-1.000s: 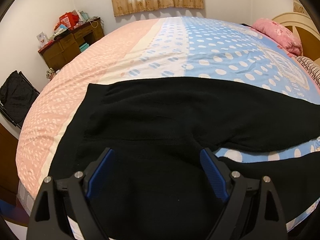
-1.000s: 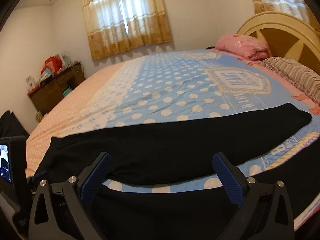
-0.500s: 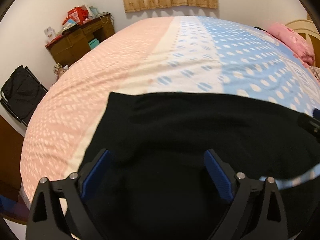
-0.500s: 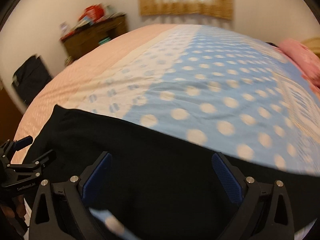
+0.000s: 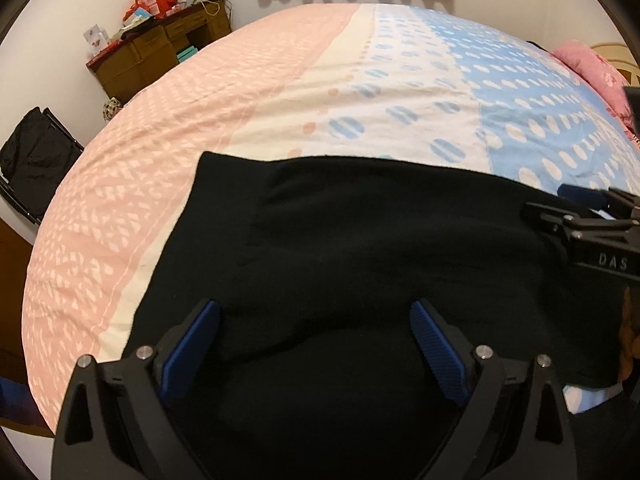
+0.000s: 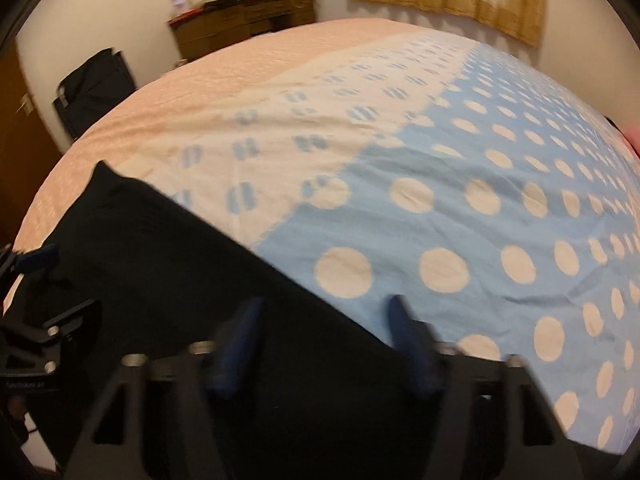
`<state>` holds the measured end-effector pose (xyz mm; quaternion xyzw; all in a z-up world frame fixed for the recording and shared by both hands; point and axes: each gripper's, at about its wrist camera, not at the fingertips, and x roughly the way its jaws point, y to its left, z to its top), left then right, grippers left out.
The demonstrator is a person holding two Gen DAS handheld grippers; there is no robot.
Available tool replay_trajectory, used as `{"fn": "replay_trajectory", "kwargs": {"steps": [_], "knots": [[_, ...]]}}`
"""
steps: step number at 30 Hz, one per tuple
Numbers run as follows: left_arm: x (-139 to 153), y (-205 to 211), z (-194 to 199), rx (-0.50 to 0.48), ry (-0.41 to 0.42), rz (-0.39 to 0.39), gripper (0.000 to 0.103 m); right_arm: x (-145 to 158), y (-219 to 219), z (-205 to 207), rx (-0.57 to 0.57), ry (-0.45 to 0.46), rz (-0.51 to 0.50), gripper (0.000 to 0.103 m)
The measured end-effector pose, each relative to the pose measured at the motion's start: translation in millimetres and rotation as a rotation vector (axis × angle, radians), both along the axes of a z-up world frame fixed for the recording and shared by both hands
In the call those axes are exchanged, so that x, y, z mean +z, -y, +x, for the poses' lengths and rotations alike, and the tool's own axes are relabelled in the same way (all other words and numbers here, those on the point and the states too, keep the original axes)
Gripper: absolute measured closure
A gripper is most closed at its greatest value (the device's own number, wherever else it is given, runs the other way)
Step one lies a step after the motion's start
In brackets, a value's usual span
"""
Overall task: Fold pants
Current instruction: 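Grasp the black pants leg end with the right gripper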
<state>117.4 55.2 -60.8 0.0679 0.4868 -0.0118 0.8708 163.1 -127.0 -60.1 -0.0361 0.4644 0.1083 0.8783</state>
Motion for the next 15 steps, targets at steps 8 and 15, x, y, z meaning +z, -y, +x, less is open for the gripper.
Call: {"fn": "replay_trajectory", "kwargs": {"steps": [8,15], "knots": [[11.7,-14.4,-13.4,-0.018,0.012,-0.048,0.003,38.9,-25.3,-50.5,0.046,0.115,0.000,0.099],[40.7,-53.4,-21.5,0.027,0.029,-0.229,0.003,45.5,-50.8,-128.1,0.078,0.181,-0.005,0.099]]}}
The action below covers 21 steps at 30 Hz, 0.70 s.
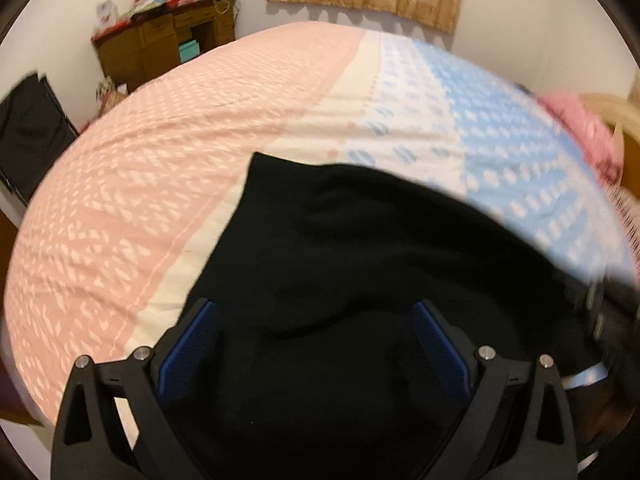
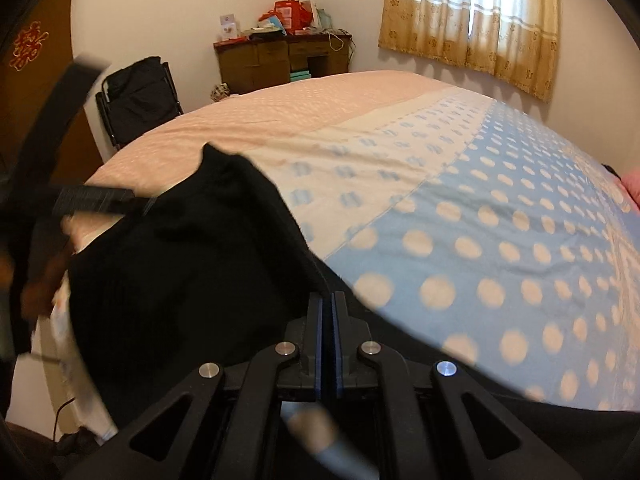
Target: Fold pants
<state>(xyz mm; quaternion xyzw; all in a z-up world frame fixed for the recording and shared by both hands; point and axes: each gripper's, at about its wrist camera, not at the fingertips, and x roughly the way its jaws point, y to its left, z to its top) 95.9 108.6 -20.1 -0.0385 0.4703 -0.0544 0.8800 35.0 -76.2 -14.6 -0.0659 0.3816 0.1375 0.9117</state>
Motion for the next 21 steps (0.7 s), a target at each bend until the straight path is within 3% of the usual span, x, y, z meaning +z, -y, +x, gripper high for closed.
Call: {"fn": "replay_trajectory", "kwargs": {"steps": [5,11,14,16,17,18,19,21], "knots": [[11.2,0.2,15.8,0.036,-0.027,-0.114,0.003,-29.0,-13.4,-30.2,-0.022,0.002,0.002,0.099],[-6.4,26.0,41.9,0.045,-0.114,-0.129,0.003,-37.6,-9.9,-41.7,-0.052,0.022,0.046,0.099],[-23.8,27.5,46.0,0.090,-0.168,-0.132,0.010,-34.5,-8.3,-44.4,-0.050,0.036,0.053,0.099],[-29.5,27.8,46.5,0.105,-0.178,-0.146,0.029,-30.9,-6.8,-45.4,-0.052,0.041,0.056,0.099],[-29.6,27.2,45.5,0.115,-0.171,-0.135,0.032,-29.1,-5.6,-45.2,-0.054,0.041,0.061,0.099],[-27.8,26.2,44.2,0.117,-0.154,-0.127,0.045,-25.5,-4.0,-45.6,-0.057,0.045,0.070,0.099],[-25.4,23.4,42.5,0.107,-0.136,-0.141,0.068,-20.7,-2.8,-46.6,-0.062,0.054,0.074,0.099],[-22.3,12.0,40.4,0.088,-0.120,-0.210,0.089,-13.1,-1.6,-50.0,-0.065,0.069,0.082,0.099]]}}
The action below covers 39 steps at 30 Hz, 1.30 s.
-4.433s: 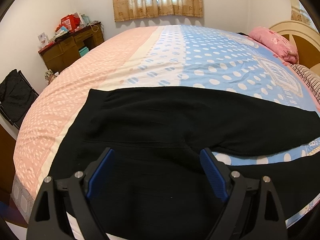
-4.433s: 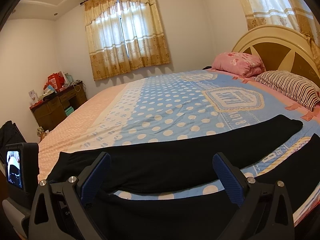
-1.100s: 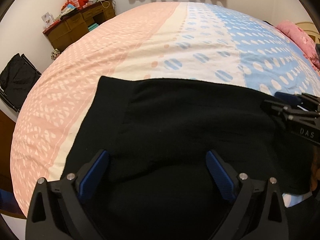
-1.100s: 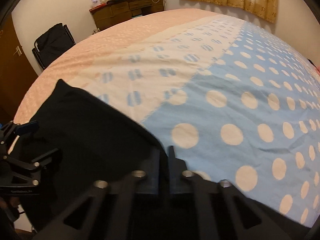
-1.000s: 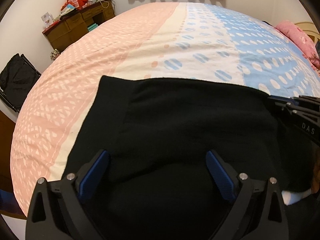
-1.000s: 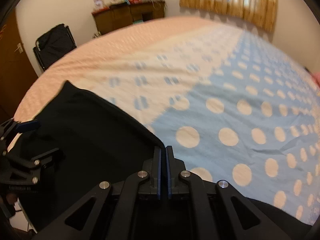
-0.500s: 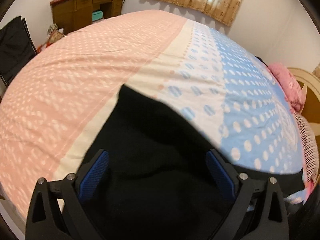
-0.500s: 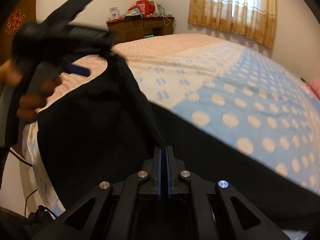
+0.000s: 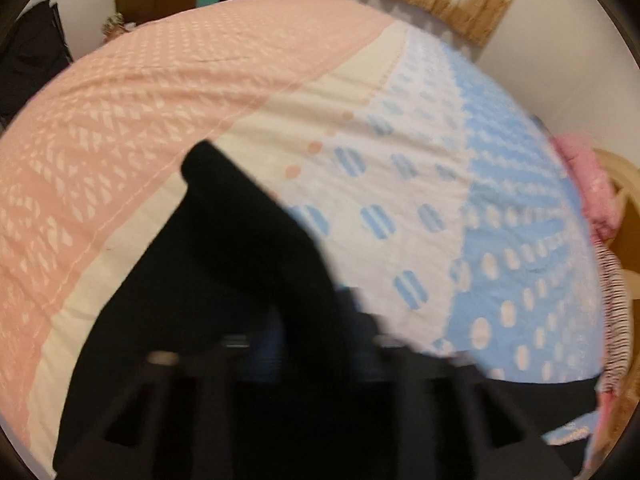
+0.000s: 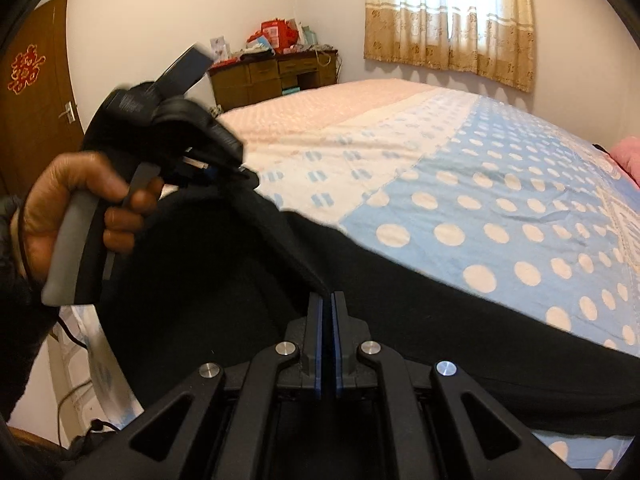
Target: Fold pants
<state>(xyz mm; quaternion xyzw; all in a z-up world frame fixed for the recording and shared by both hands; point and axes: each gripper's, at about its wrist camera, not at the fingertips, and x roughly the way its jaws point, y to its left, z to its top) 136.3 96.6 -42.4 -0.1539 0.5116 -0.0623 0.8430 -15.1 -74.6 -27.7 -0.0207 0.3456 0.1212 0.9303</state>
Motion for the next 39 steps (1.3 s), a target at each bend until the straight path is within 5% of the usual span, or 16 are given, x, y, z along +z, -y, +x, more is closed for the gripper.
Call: {"fn": "replay_trajectory", "kwargs": {"steps": [5,12,18,30,36,38,39], "knots": [[19.2,-27.2,-31.8,-0.014,0.137,-0.135,0.094,18.9,-0.2,-14.4,0.009,0.027,0.026,0.099],[39.7,-44.5,-106.9,-0.087,0.263,-0.088,0.094,18.3,-12.5,-61.3,0.055,0.014,0.030,0.099],[26.8,-46.0,-151.1,-0.092,0.329,0.028,0.094,-2.8,-34.2,-93.7,0.117,-0.039,0.022,0.099],[-23.7,-63.5,-173.9,-0.063,0.291,0.094,0.084,-64.1,-53.4,-97.1,0.151,-0.176,-0.060,0.099],[-12.0,-73.7,-174.5,-0.082,0.295,0.169,0.075,-65.9,-42.0,-92.1,0.135,-0.182,0.013,0.098],[-3.8,-80.9,-177.1,-0.014,0.297,0.251,0.053,-64.0,-34.6,-88.5,0.125,-0.207,0.077,0.097],[0.7,-82.9,-178.8,0.035,0.306,0.316,0.034,-62.0,-30.2,-87.2,0.119,-0.223,0.119,0.093]]}}
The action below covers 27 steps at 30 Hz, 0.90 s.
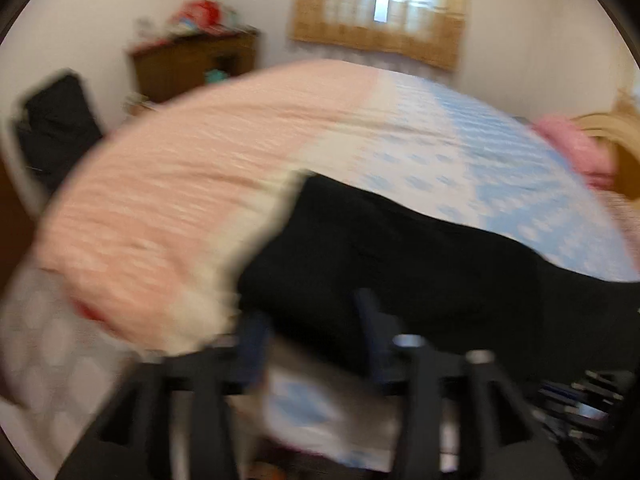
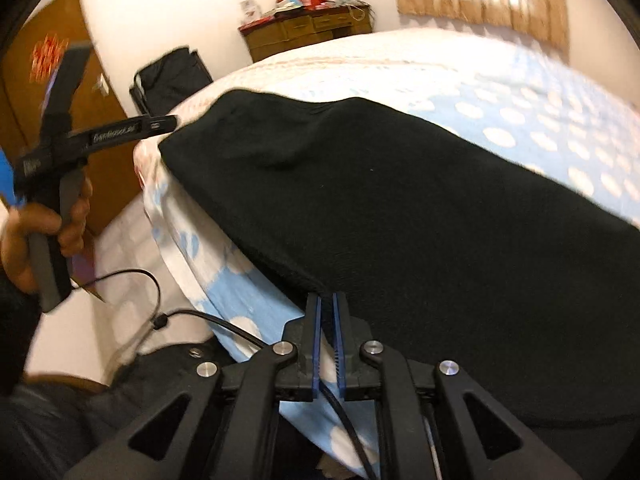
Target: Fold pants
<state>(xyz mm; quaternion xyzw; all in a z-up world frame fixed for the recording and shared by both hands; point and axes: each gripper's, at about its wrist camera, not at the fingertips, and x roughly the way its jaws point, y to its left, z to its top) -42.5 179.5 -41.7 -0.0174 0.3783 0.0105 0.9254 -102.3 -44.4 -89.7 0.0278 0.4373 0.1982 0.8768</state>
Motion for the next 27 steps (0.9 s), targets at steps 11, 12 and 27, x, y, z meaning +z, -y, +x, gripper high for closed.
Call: {"fn": "replay_trajectory", "kwargs": {"steps": [11,12,27], "knots": [[34.3,48.6,6.8,-0.050,0.196,0.050,0.031,100.9,148.3,-60.8,-0.394,0.235,0.328,0.053],[26.8,53.0,11.8,-0.057,0.169,0.040,0.031,108.8,170.5,-73.5,-0.491,0.278,0.250,0.053],[-22.2,75.7,11.1,-0.068,0.070,0.139,0.012,65.7,491.2,-150.1,-1.395,0.113,0.176,0.053]]}}
